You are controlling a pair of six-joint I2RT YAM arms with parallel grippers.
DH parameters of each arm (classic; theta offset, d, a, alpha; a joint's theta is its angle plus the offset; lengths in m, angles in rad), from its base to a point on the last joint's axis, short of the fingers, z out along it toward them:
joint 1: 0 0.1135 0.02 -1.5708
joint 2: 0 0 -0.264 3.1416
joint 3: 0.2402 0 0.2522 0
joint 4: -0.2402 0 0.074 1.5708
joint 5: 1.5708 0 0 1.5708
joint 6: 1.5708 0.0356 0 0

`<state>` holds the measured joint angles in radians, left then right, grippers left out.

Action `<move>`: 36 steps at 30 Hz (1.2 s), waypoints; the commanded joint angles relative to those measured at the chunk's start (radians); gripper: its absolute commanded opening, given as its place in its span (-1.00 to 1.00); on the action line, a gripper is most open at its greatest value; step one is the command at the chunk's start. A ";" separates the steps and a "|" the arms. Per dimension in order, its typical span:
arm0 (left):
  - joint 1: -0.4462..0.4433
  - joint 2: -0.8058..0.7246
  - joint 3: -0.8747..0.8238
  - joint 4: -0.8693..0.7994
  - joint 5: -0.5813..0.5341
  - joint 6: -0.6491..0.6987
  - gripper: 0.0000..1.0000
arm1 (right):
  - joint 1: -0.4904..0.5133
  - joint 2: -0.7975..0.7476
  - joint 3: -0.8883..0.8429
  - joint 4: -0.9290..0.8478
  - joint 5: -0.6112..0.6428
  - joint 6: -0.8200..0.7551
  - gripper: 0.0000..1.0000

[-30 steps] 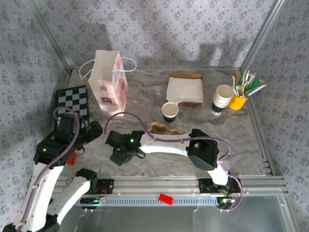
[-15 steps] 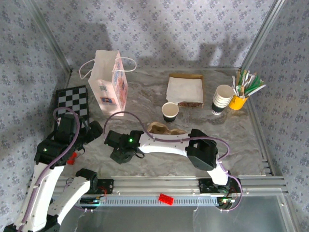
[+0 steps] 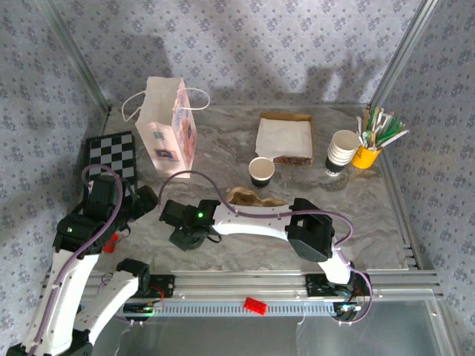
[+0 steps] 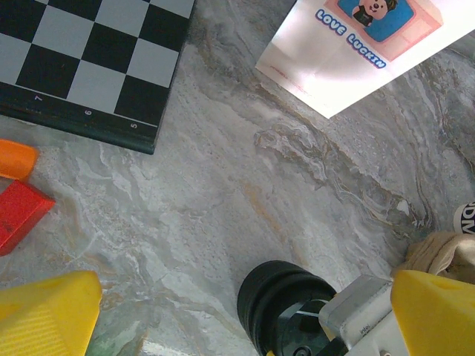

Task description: Pack the takeout coffee

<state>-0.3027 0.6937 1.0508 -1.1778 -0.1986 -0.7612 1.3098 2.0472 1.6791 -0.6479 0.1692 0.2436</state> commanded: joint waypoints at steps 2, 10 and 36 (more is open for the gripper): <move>0.007 -0.011 -0.001 0.000 0.007 -0.003 1.00 | 0.005 -0.004 0.027 -0.027 0.001 0.013 0.54; 0.008 -0.011 -0.003 0.001 0.006 -0.004 0.99 | 0.007 0.026 0.036 -0.027 -0.008 0.020 0.67; 0.013 -0.019 0.002 0.008 0.012 -0.010 1.00 | -0.012 -0.028 0.067 -0.061 -0.034 0.023 0.49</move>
<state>-0.2962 0.6849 1.0500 -1.1778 -0.1951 -0.7612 1.3060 2.0674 1.7100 -0.6777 0.1501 0.2474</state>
